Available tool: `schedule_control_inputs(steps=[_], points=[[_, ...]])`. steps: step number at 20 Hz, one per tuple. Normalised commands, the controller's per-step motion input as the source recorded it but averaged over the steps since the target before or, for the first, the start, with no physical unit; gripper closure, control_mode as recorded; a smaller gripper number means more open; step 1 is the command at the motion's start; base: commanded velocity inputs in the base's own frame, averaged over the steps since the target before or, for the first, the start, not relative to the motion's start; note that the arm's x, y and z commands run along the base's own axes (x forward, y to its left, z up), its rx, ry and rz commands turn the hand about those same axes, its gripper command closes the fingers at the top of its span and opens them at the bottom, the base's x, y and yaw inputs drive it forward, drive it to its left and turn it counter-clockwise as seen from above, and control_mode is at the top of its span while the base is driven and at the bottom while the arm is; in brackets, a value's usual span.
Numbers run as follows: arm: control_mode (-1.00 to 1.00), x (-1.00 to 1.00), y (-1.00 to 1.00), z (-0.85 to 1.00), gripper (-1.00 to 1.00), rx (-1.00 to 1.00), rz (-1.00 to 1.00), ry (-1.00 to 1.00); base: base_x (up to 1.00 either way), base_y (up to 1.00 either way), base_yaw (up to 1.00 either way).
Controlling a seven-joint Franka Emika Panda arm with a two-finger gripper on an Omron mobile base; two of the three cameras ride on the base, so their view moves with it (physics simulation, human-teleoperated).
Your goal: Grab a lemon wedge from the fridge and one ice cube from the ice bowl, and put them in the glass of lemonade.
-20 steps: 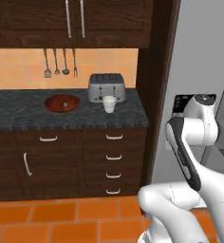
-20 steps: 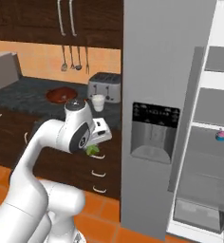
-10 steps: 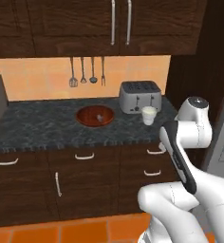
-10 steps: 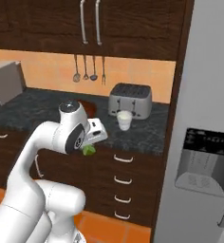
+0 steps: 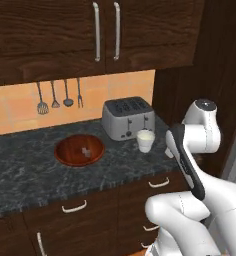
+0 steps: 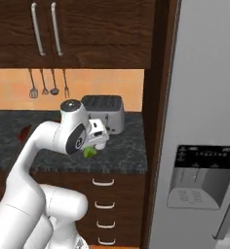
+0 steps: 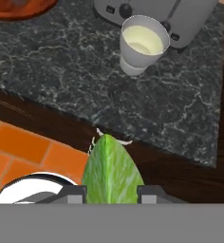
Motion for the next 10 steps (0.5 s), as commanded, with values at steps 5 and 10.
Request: schedule_control_inputs(steps=[5,10], points=[[1.0,0.0,0.0,0.0,1.0,0.0,0.0,0.0,0.4,0.76,-0.47],[1.0,0.0,0.0,0.0,1.0,0.0,0.0,0.0,0.46,0.81,-0.47]])
